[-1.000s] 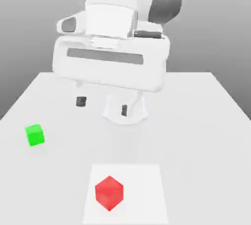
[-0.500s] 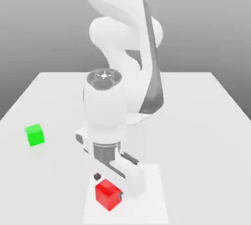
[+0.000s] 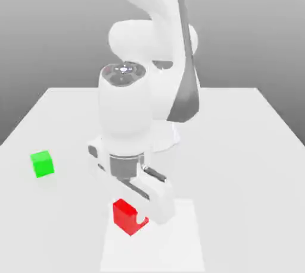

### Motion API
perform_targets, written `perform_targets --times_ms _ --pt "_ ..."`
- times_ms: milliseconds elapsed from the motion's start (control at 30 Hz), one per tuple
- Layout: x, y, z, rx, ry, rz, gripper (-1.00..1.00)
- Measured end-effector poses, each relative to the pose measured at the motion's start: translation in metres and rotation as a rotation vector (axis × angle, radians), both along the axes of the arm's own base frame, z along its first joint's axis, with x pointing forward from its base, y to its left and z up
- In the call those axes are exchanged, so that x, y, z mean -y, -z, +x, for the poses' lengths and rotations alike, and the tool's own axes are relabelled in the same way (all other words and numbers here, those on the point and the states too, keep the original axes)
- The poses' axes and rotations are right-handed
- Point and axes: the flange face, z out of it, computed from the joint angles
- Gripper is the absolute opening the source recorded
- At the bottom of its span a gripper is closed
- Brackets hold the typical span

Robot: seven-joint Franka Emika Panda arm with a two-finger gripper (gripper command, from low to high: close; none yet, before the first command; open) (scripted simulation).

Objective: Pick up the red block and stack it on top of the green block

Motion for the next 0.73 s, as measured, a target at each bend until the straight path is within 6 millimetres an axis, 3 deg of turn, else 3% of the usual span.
perform_targets --times_ms 67,133,233,367,400,600,633,733 --pt "0.059 -0.007 -0.034 -0.006 0.107 -0.01 -1.0" --pt "0.105 -0.013 -0.074 -0.01 0.2 -0.014 -1.0" --pt "0.147 -0.021 -0.13 -0.01 0.298 -0.011 -1.0" --pt "0.186 -0.029 -0.215 0.006 0.441 0.011 -1.0" --pt "0.19 -0.026 -0.227 0.011 0.462 0.015 -1.0" --pt "0.193 0.024 -0.237 0.016 0.48 0.02 -1.0" --pt "0.193 0.032 -0.238 0.015 0.48 0.02 1.0" --pt "0.193 0.032 -0.238 0.015 0.48 0.02 1.0"
